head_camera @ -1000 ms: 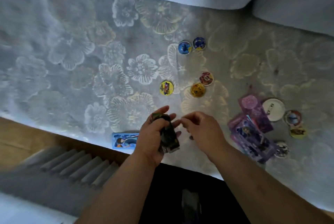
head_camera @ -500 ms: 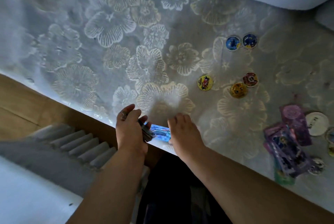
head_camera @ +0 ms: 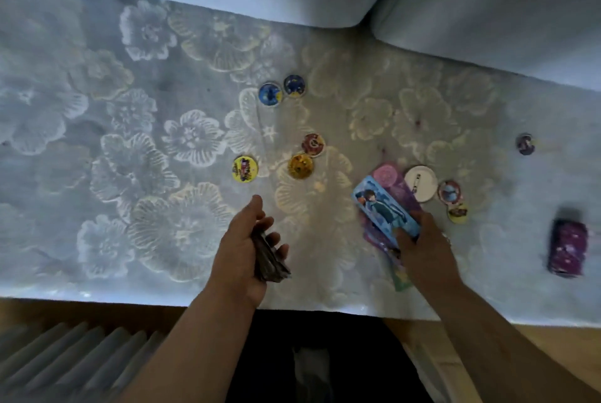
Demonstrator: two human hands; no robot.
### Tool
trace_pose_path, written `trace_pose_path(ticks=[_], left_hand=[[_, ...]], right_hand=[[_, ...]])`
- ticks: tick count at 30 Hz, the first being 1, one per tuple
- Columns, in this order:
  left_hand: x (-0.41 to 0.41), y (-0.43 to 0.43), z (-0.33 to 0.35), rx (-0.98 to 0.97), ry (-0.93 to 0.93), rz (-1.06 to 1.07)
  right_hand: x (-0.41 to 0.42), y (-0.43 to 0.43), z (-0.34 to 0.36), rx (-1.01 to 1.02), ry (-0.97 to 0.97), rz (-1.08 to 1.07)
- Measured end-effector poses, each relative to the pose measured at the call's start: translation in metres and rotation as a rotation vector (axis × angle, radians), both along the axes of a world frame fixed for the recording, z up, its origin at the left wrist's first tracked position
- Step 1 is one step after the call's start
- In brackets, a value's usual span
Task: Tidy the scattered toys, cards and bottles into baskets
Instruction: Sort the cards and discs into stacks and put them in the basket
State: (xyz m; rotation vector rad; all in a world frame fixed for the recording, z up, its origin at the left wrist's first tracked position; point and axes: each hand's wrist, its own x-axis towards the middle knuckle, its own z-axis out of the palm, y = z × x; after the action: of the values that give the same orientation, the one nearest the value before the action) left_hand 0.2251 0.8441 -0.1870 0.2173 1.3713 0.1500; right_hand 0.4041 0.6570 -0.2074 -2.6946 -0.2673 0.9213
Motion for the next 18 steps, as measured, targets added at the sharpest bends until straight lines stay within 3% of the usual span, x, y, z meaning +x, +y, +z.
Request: trace_pose_path(ticks=[2,4,6,7,9,11,14,18], left_hand=[[0.025,-0.008,0.003,-0.042,-0.003,-0.03],[0.051,-0.019,0.005,-0.004,0.029,-0.094],[0.07,-0.028,0.004,0.09,0.037,-0.192],[0.085,-0.037,0.003,0.14,0.037,-0.254],[0.109,-0.05,0.005,0.208,0.037,-0.308],[0.135,-0.066,0.007,0.263,0.025,-0.35],[0.176,-0.095,0.012,0.281,-0.036,-0.489],[0.222,-0.135,0.012,0.24,-0.034,-0.697]], right_hand=[[0.008,-0.014,-0.003,-0.075,0.034,0.019],[0.016,-0.026,-0.005,-0.125,-0.113,0.069],[0.013,-0.027,0.0,0.016,-0.194,0.068],[0.017,-0.028,0.011,0.178,-0.101,0.007],[0.015,-0.018,0.032,0.438,0.264,-0.016],[0.015,-0.021,0.04,0.508,0.378,0.084],[0.029,-0.032,0.042,0.403,0.099,0.239],[0.059,-0.055,0.042,0.383,-0.133,0.053]])
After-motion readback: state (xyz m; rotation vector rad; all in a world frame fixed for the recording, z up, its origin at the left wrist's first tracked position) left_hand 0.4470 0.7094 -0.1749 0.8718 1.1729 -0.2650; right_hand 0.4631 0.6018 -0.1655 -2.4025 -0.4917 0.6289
